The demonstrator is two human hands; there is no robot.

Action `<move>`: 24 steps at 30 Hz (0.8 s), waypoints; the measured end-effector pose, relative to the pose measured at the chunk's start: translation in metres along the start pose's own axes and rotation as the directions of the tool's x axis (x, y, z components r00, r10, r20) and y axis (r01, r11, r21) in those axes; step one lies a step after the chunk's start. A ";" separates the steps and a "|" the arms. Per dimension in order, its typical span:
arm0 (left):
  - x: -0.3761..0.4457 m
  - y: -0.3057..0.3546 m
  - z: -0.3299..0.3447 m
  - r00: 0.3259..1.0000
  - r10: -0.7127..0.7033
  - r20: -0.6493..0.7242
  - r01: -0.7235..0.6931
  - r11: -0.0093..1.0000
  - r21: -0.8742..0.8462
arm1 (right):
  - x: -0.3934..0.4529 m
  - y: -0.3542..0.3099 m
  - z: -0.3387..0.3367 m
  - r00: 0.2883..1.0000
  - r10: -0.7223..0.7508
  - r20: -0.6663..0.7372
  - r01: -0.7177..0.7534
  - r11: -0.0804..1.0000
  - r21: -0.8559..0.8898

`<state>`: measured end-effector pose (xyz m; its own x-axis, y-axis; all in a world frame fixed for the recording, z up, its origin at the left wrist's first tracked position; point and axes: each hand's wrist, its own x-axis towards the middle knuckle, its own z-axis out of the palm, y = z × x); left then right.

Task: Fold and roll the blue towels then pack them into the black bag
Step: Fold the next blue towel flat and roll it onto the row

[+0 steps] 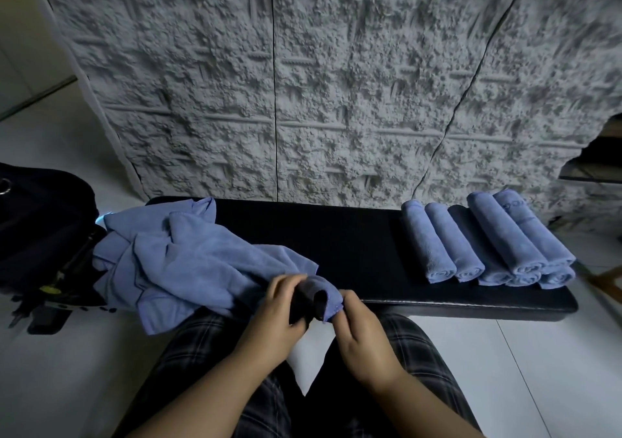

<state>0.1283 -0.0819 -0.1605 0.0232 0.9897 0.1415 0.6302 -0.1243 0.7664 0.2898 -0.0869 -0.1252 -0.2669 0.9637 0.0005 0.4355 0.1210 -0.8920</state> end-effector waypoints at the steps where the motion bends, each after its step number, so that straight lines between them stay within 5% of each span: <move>1: 0.001 -0.002 0.001 1.000 0.005 -0.023 -0.005 1.000 0.004 | -0.001 -0.002 0.000 1.000 -0.009 0.011 0.009 1.000 -0.003; 12: 0.002 -0.007 -0.016 0.931 0.047 -0.361 -0.003 0.993 0.120 | 0.006 0.002 -0.005 0.969 0.118 -0.218 -0.115 0.993 0.029; 18: 0.007 -0.021 -0.029 0.835 -0.129 -0.535 0.217 0.971 0.105 | 0.015 0.010 -0.019 0.830 0.284 -0.479 -0.199 0.955 0.222; 21: 0.008 -0.026 -0.033 0.829 -0.210 -0.518 0.250 0.968 0.007 | 0.014 0.016 -0.024 0.812 0.342 -0.473 -0.244 0.935 0.257; 24: 0.005 -0.014 -0.030 0.886 -0.281 -0.369 0.250 0.960 -0.131 | 0.014 0.016 -0.020 0.889 0.252 -0.382 -0.184 0.961 0.205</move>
<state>0.0961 -0.0772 -0.1520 -0.4429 0.8854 0.1415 0.5092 0.1184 0.8525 0.3103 -0.0669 -0.1303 0.2008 0.9783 -0.0516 0.2916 -0.1099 -0.9502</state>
